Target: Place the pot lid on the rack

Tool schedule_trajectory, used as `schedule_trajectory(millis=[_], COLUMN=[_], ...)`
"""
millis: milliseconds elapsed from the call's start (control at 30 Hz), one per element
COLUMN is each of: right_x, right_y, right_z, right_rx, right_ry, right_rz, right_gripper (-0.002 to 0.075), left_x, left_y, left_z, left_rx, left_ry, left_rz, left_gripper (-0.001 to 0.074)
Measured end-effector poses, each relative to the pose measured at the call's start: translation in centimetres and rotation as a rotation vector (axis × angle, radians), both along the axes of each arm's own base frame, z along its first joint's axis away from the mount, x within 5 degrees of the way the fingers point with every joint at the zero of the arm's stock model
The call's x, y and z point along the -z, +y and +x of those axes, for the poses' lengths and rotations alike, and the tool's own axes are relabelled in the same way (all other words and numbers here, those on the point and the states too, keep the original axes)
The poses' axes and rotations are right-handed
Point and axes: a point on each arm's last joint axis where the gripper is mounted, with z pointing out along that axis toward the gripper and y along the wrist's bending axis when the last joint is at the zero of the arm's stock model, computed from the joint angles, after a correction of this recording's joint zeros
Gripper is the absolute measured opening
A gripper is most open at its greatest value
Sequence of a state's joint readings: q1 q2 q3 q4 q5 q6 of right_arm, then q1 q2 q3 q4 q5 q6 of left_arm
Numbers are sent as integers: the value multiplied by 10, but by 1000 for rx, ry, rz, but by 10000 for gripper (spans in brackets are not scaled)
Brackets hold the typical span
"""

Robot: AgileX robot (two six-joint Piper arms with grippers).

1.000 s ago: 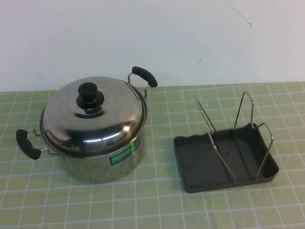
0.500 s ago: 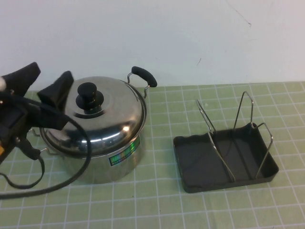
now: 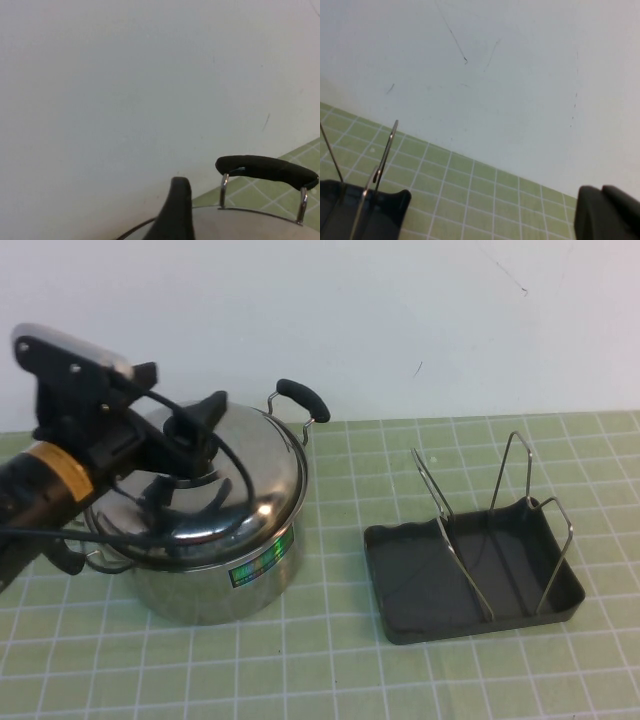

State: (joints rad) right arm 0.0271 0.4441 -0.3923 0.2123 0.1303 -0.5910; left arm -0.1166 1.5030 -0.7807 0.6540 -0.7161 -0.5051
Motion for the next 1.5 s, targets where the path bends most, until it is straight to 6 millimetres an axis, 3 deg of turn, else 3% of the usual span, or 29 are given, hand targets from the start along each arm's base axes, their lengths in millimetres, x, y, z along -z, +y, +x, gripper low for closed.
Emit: schedule_trajectory(millis=[133,333,433,567,733,933,1133,1300,1500], right_x=[0,0,0,0,0,-15,-72,-108,-114], right_y=[0,0,0,1,1,2,12,46,78], right_z=[0,0,0,0,0,-1,-13,-17,-2], right_rx=[0,0,0,-1,-2,-9,-117,-502,-919], right_ry=[0,0,0,1,2,-32,-75,-24,36], right_rz=[6,7,11,34,62,86,164,267,437], right_gripper=[-1,-1,-1,-1,-1,-1,-1,-1,-1], left_x=[9,26,28,28,27,-7,-71,-109,-115], left_y=[-10,-8,-9,-9,-9,-8,-10,-18,-46], left_z=[5,11,12,12,12,-1,-36,-68,-84], left_rx=[-23,-65,-64,-64,-62,-47,63,252,384], left_ry=[47,130,135,136,134,22,-239,-500,-492], left_rz=[20,45,47,43,30,-10,-205,-345,-419], left_gripper=[623,607,535,310,314,314,314,314,314])
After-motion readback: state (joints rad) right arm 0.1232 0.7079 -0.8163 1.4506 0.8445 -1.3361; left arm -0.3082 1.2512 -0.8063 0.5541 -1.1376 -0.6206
